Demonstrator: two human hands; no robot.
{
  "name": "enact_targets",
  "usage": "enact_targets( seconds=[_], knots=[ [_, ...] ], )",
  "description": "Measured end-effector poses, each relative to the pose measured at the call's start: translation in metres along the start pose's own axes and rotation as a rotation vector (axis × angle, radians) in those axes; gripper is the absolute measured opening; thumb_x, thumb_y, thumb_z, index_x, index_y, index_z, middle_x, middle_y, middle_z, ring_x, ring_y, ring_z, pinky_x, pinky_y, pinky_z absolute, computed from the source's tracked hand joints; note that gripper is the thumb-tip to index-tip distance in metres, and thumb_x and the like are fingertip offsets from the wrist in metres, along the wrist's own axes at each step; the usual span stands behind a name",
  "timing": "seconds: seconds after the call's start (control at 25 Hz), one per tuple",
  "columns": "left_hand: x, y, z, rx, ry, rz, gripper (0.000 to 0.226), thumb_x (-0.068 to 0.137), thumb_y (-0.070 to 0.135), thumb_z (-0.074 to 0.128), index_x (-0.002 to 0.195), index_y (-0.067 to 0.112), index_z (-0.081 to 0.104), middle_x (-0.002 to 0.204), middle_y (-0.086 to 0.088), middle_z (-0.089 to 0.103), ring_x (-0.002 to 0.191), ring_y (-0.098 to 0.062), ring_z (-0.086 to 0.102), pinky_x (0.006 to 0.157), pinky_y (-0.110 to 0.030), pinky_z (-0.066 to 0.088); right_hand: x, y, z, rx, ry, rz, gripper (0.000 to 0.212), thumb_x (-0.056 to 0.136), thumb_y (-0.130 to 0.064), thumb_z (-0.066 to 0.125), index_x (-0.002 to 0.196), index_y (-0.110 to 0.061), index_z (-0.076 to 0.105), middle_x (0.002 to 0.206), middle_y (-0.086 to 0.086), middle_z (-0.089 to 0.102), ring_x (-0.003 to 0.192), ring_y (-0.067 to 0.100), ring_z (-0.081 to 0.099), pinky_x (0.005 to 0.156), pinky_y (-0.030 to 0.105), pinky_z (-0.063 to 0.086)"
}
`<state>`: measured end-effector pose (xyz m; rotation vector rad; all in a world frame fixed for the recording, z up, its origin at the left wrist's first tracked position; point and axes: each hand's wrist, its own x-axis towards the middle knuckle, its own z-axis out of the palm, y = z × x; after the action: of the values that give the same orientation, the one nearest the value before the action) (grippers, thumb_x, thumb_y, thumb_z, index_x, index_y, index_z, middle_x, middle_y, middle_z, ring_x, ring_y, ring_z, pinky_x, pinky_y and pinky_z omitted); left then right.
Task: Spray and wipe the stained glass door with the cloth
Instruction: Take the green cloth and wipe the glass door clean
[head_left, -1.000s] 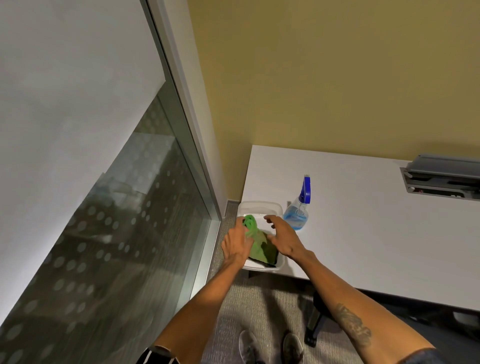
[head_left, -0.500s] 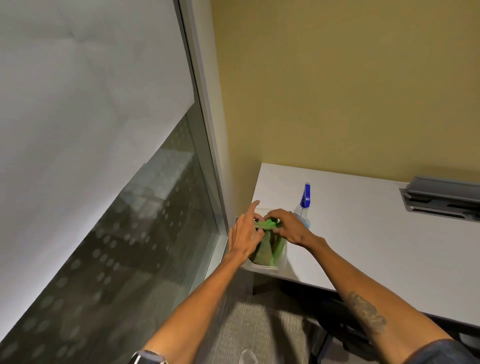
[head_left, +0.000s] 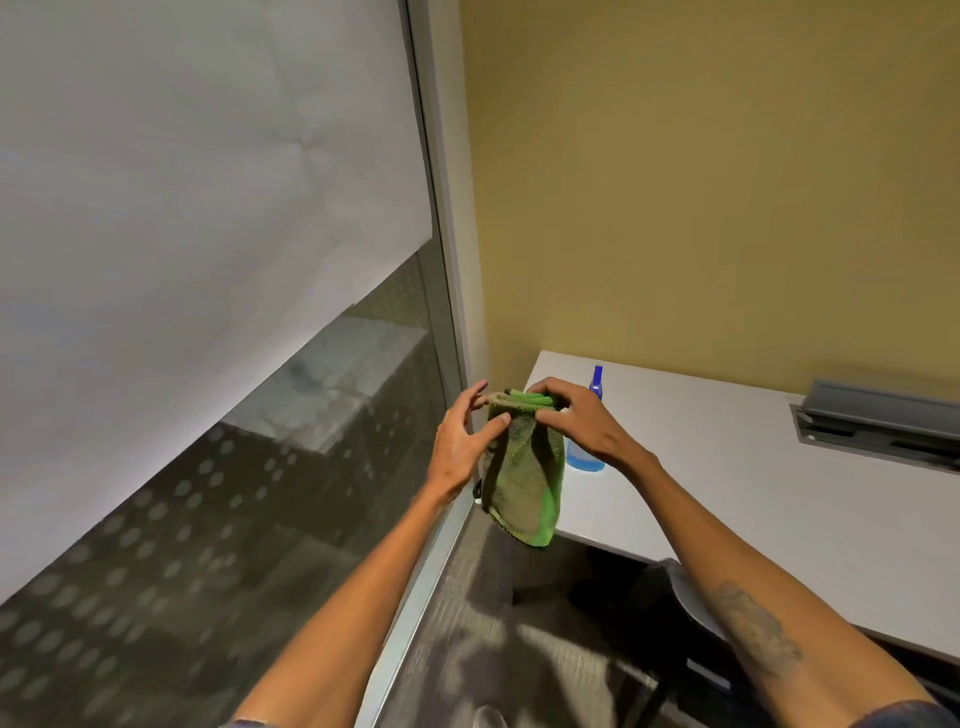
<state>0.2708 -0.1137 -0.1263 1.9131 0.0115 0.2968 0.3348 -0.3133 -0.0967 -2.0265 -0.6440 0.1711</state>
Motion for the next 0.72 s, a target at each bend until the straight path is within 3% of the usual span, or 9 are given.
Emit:
enact_targets(
  seconds=[0.04,0.16,0.28,0.44,0.6,0.72],
  knots=[
    [-0.016,0.008,-0.005,-0.095,-0.020,-0.016,0.058,0.089,0.038,0.069,0.144,0.024,0.054,0.133,0.005,0.067,0.128,-0.014,0.058,0.108,-0.029,0.046,-0.013,-0.014,-0.001,0.055,-0.007,-0.030,0.033,0.081,-0.045,0.057,0.105,-0.026,0.069,0.101,-0.001,0.069,0.090,0.004,0.061,0.078,0.021,0.052],
    [-0.063,0.036,-0.022,-0.199,-0.067,0.013,0.037,0.093,0.034,0.064,0.129,0.027,0.068,0.121,0.005,0.074,0.113,-0.008,0.069,0.088,-0.016,0.054,-0.048,-0.056,-0.002,0.168,-0.052,-0.096,0.030,0.085,-0.041,0.059,0.112,-0.030,0.068,0.105,-0.008,0.069,0.095,0.003,0.063,0.080,0.019,0.055],
    [-0.099,0.069,-0.036,-0.214,-0.037,0.014,0.025,0.095,0.035,0.059,0.115,0.037,0.074,0.109,0.004,0.078,0.098,-0.010,0.073,0.077,-0.020,0.057,-0.072,-0.092,0.002,0.254,-0.093,-0.144,0.032,0.090,-0.030,0.058,0.122,-0.031,0.063,0.116,-0.007,0.068,0.102,0.002,0.065,0.085,0.020,0.056],
    [-0.139,0.103,-0.061,-0.207,0.018,0.005,0.022,0.092,0.040,0.059,0.105,0.034,0.076,0.096,0.001,0.078,0.085,-0.014,0.072,0.071,-0.025,0.058,-0.107,-0.126,0.010,0.268,-0.145,-0.176,0.051,0.093,-0.029,0.048,0.143,-0.017,0.051,0.132,0.004,0.061,0.105,0.006,0.061,0.081,0.013,0.052],
    [-0.187,0.124,-0.089,-0.249,0.066,-0.034,0.023,0.083,0.049,0.062,0.085,0.031,0.075,0.078,0.001,0.070,0.068,-0.016,0.064,0.061,-0.028,0.053,-0.146,-0.145,0.019,0.084,-0.300,-0.156,0.059,0.086,-0.029,0.051,0.143,-0.013,0.053,0.118,-0.003,0.061,0.099,0.011,0.055,0.081,0.019,0.047],
    [-0.235,0.141,-0.109,-0.211,0.080,-0.038,0.025,0.083,0.054,0.061,0.079,0.031,0.072,0.073,0.004,0.067,0.063,-0.014,0.060,0.058,-0.027,0.051,-0.176,-0.160,0.038,-0.042,-0.355,-0.166,0.037,0.093,-0.027,0.060,0.126,-0.012,0.066,0.106,0.001,0.046,0.095,0.014,0.044,0.080,0.022,0.039]
  ],
)
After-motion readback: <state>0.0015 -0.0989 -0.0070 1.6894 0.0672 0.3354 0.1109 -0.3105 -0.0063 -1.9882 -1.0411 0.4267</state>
